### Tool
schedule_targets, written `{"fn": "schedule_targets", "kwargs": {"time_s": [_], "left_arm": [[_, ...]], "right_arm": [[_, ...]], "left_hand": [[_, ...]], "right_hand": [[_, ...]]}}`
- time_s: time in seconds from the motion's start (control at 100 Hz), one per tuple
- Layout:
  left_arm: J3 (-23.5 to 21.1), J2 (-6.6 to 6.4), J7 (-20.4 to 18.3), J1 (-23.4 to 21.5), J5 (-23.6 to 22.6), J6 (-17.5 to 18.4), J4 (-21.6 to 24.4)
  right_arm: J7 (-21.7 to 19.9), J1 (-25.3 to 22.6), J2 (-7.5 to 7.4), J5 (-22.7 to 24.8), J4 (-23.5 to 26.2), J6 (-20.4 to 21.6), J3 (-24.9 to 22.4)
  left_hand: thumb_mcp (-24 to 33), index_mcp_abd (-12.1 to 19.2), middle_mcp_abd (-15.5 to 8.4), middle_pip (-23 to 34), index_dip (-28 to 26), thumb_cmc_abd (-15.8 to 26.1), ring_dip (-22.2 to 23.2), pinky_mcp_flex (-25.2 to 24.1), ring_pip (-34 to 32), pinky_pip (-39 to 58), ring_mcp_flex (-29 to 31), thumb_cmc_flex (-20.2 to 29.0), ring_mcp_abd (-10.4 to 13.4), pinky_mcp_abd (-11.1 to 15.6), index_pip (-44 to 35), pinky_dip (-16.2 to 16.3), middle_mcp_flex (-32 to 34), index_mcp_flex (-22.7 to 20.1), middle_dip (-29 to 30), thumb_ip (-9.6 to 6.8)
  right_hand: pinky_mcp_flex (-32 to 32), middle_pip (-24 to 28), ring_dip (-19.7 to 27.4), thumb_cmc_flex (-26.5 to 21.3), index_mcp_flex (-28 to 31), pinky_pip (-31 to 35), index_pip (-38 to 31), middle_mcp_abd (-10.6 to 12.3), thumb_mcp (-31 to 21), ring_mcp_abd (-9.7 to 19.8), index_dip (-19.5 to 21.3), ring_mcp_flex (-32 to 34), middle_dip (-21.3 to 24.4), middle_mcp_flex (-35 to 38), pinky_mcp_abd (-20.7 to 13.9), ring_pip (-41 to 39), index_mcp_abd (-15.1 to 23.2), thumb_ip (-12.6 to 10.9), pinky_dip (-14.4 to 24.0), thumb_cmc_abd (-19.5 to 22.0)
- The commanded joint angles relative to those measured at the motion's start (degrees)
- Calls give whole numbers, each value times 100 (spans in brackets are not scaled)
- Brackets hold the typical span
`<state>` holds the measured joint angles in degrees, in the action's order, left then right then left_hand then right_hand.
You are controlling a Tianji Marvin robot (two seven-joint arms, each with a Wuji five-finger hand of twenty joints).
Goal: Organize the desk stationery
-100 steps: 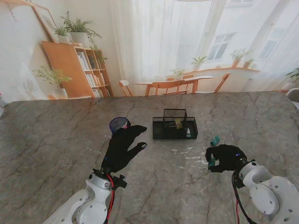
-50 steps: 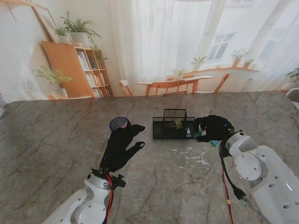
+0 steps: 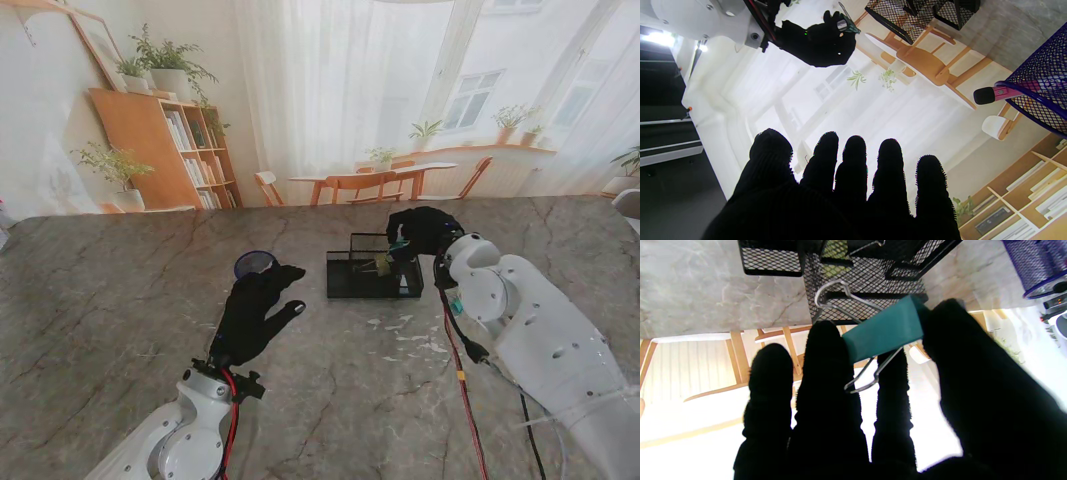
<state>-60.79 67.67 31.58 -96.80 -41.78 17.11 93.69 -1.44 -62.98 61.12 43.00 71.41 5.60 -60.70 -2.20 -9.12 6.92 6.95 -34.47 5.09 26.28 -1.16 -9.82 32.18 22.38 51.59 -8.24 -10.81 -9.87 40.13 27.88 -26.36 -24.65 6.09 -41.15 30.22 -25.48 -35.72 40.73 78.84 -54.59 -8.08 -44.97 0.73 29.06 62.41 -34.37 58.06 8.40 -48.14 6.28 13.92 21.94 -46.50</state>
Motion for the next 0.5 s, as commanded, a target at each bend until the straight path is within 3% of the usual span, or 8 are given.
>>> {"fn": "schedule_targets", "kwargs": {"time_s": [0.0,0.49], "left_arm": [[-8,3,-25,-17,26,11,-21],[-75,-10,-113,-44,55,-32,3]], "right_arm": [[-30,211,140,-5,-117,-41,76],[64,1096,463,-738,-758,-858,1318]], "left_hand": [[-91,154,-128,-9,-78,379,40,-21,-47,-101,59,76,106,-33,-65,-45,44,-138,-29,-218],[-87,152,-131,-8,-76,381,41,-21,-49,-98,61,79,109,-34,-66,-42,49,-142,-30,-218]], "right_hand": [[35,505,-33,-873,28,174,-194,1109,-483,379,104,-223,-278,885,-14,-81,102,-278,-40,550],[111,717,-23,-1003,103,469,-209,701,-410,121,95,-195,-189,916,353,-495,-396,-364,130,483]]}}
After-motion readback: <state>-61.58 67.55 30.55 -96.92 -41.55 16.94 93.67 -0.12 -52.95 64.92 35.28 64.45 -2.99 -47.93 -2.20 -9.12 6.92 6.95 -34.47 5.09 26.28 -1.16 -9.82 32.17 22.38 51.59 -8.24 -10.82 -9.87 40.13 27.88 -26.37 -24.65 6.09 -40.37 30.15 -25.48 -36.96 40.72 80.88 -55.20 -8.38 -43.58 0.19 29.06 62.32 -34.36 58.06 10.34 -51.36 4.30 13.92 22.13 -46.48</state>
